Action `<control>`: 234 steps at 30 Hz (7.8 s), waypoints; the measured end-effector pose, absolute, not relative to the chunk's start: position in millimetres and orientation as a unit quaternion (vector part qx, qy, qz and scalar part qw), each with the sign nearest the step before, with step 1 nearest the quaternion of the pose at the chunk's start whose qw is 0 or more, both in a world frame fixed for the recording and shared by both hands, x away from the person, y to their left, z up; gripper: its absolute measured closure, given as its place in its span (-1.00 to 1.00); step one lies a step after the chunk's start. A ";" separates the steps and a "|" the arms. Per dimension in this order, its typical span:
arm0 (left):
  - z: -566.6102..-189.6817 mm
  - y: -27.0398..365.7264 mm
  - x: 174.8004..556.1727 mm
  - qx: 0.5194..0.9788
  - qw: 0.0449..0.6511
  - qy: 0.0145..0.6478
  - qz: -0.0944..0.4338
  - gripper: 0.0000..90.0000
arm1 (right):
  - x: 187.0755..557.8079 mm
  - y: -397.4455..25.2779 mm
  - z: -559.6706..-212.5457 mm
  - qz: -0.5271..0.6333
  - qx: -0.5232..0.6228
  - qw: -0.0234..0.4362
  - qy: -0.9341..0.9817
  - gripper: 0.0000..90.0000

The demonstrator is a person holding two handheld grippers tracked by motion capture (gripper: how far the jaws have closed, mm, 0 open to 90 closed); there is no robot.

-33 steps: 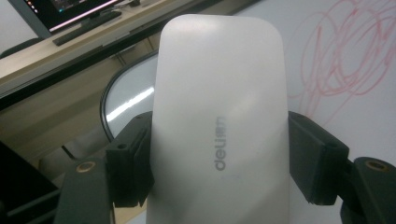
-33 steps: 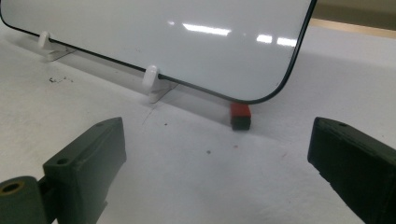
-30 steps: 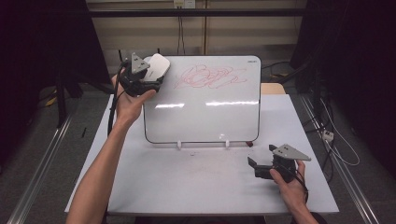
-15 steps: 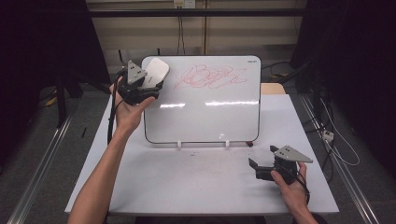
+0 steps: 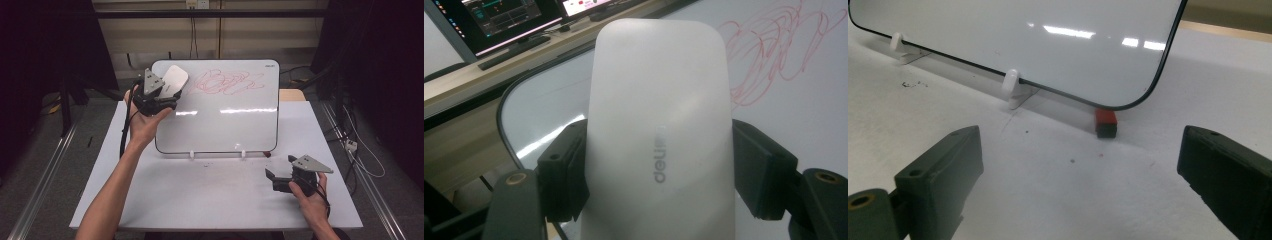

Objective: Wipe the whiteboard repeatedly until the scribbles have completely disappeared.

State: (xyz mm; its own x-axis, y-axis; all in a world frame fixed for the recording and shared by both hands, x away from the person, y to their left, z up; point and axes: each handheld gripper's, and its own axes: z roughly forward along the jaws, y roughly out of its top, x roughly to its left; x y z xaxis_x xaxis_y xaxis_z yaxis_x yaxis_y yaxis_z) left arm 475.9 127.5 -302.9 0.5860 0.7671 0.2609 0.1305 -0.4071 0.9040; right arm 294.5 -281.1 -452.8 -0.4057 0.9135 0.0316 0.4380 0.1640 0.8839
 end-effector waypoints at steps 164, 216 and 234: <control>-357.3 -19.7 469.7 0.797 0.387 0.190 0.423 -0.31 | 289.1 -286.2 -453.4 0.444 0.467 0.266 0.717 -0.90; -349.7 20.5 476.5 0.793 0.367 0.236 0.426 -0.31 | 289.5 -282.0 -452.3 0.444 0.464 0.265 0.719 -0.90; -323.9 4.5 500.8 0.754 0.390 0.291 0.440 -0.31 | 289.0 -284.8 -453.0 0.445 0.466 0.265 0.717 -0.90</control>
